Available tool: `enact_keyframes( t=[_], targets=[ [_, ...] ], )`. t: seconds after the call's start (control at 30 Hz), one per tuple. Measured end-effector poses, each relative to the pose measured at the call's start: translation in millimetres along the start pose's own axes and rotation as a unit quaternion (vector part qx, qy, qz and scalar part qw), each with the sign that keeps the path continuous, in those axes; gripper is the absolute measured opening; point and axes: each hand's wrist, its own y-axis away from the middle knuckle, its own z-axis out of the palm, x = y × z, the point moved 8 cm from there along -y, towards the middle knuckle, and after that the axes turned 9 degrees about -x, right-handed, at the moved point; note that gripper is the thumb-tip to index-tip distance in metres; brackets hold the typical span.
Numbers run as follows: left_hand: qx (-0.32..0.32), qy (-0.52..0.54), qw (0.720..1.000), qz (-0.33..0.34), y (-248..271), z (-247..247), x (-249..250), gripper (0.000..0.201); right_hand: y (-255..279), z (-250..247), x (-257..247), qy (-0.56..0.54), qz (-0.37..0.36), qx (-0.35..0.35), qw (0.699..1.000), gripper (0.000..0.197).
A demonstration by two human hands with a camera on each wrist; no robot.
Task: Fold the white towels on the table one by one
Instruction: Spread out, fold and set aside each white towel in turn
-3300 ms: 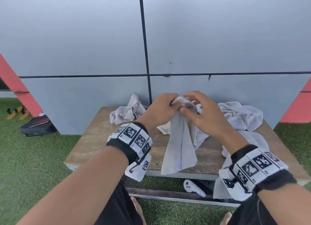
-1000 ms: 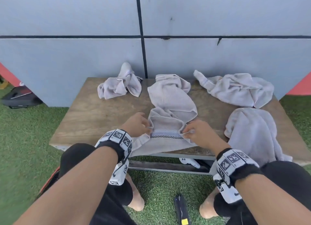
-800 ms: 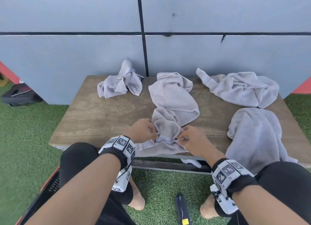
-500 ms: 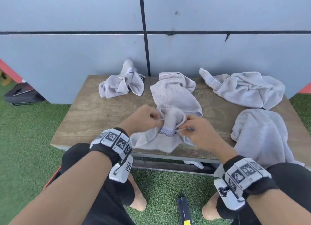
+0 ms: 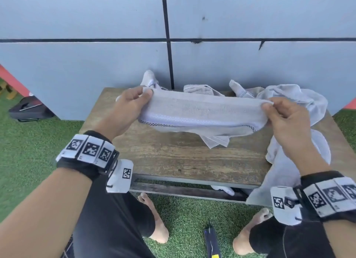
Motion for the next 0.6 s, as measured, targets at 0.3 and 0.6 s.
enact_keyframes(
  t=[0.3,0.6],
  targets=[
    [-0.109,-0.283,0.946,-0.118,-16.6,81.8,-91.2,0.027,10.2,85.2,73.8,0.227,0.13,-0.205,0.943,0.007],
    [-0.176,-0.394,0.892,-0.134,-2.5,111.1,-126.7,0.02,57.1,154.6,100.9,0.342,0.113,-0.364,0.859,0.019]
  ],
)
